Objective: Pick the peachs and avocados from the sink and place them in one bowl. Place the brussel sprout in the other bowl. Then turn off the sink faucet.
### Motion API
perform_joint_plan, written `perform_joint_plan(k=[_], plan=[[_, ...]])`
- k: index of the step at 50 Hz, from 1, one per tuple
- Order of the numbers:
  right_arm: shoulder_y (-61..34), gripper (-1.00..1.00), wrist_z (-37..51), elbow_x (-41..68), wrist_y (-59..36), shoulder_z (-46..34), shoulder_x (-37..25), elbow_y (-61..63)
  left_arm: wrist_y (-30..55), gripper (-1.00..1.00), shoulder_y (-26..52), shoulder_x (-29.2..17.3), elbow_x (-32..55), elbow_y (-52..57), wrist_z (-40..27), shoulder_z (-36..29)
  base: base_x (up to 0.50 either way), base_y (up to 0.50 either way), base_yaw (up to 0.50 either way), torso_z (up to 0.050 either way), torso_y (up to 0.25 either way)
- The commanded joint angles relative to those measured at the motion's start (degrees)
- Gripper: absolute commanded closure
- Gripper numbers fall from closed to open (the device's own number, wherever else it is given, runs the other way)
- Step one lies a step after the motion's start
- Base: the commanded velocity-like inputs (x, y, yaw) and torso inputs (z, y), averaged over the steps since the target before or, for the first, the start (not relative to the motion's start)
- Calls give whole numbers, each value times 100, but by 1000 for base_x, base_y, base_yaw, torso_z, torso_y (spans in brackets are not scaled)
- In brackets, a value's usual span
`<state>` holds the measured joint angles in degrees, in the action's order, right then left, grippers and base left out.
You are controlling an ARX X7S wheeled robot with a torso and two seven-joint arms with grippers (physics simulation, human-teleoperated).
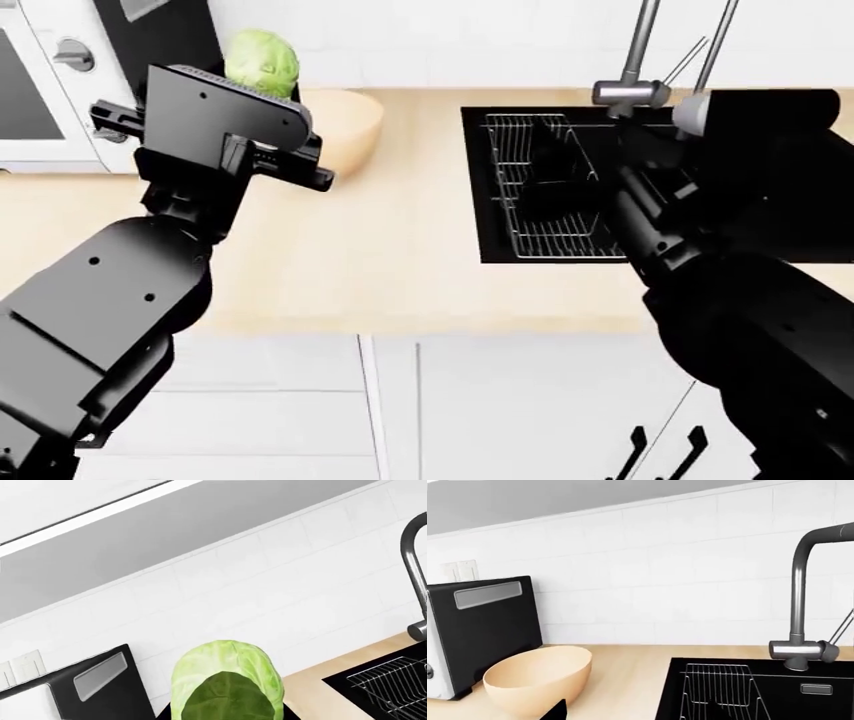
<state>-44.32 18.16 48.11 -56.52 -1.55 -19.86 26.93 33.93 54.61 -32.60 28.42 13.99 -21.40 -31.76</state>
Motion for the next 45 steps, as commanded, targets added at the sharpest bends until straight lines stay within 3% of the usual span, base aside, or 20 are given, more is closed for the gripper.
perform_joint_plan(k=[1,9,29,35,45], plan=[[-107,-100,-33,-44,-21,-174,-48,-17,153,100,334,123,32,-447,36,-47,500,4,0,0,0],[-482,-100,9,-1,-260,-342,-78,-57,360,100,557,87,152,-517,39,86,500,1,0,0,0],[-342,-100,87,126,-149,-193,-41,-57,556,100,585,86,289,-499,69,88,500,74,0,0,1],[-300,-100,43,245,-139,-136,-26,-91,798,100,689,96,504,-461,190,98,0,0,0,0,2],[-231,-100,31,304,-47,-77,-4,-134,1883,100,1194,300,1278,-967,386,279,0,0,0,0,0]])
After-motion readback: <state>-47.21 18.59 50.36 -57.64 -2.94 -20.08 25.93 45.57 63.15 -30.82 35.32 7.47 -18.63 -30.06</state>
